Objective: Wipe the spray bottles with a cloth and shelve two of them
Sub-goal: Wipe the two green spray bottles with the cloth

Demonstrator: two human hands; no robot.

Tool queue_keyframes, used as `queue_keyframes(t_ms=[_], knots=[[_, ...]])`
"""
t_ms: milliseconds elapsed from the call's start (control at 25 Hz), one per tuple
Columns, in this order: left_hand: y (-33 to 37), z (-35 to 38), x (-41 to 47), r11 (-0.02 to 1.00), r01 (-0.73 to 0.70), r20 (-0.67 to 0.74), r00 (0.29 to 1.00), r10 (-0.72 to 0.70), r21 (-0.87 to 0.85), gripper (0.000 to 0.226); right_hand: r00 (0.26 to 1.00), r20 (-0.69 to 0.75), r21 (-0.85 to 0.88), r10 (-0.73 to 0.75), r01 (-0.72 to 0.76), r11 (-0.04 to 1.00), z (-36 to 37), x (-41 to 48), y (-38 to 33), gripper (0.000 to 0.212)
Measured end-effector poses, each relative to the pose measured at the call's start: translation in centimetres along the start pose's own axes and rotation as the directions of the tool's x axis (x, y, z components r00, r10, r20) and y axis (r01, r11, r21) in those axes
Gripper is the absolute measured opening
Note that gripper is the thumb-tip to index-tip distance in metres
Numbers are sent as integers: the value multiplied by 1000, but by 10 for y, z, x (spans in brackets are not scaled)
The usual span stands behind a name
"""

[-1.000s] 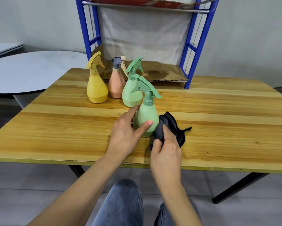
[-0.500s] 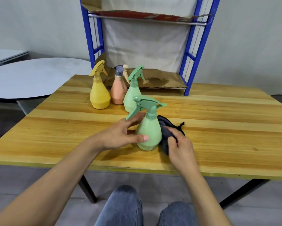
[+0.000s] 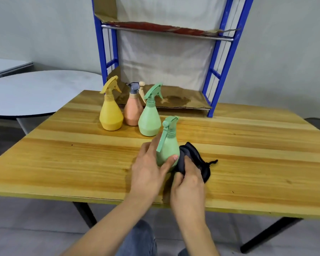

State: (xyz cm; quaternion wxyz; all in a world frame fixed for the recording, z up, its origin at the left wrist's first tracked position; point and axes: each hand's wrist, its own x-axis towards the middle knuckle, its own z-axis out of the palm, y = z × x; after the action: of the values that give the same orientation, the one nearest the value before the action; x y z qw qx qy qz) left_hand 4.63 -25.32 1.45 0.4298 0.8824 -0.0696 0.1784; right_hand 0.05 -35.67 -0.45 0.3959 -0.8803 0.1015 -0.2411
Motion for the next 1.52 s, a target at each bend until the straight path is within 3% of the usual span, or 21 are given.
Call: queue_keyframes(t_ms=[160,320,400,480,560,640,800,1000,1080,1160,1280,1360,1440,1520], knots=[[3,-7,2,1000,18,64,998,-19,10,73,999,27,-12,-26,26,1000,-7,9,10,52],[-5,-41,15,994,-99,245,966,87,36,41,997,73,27,-24,22,999,-15,20,16,48],[-14,-53,34,994,-88,367,924,106,-66,31,994,106,36,-10,7,999,-17,24,17,49],[-17,-58,48,968,2,539,831,137,-250,47,990,138,44,-16,10,999,-19,27,19,50],[-20,-52,50,951,2,600,776,195,-311,61,987,156,40,-31,25,999,-21,28,21,49],[-19,-41,43,952,-62,521,825,218,-301,62,988,143,50,-57,51,997,-19,29,22,46],[-7,-16,18,975,-119,184,971,154,-187,65,998,32,66,-47,45,997,-11,24,17,50],[10,8,2,997,-69,-38,997,69,19,64,997,-18,-44,-79,78,996,-10,-2,21,53],[9,8,3,998,-49,-45,998,50,35,66,991,11,-74,-134,134,988,-19,-2,29,52],[4,2,8,1000,-25,-8,1000,25,5,66,996,15,25,-83,83,996,-33,5,28,49],[0,-10,16,998,-13,90,996,18,-54,68,972,-123,341,200,-148,928,-54,25,21,42],[-1,-16,19,994,-45,164,985,61,-104,65,916,-204,617,346,-154,772,-71,41,9,38],[-3,-17,20,986,-85,213,970,114,-143,65,927,-196,755,321,-66,653,-80,54,-7,48],[-5,-17,19,975,-103,200,969,143,-198,69,978,-135,757,157,0,653,-77,59,-25,47]])
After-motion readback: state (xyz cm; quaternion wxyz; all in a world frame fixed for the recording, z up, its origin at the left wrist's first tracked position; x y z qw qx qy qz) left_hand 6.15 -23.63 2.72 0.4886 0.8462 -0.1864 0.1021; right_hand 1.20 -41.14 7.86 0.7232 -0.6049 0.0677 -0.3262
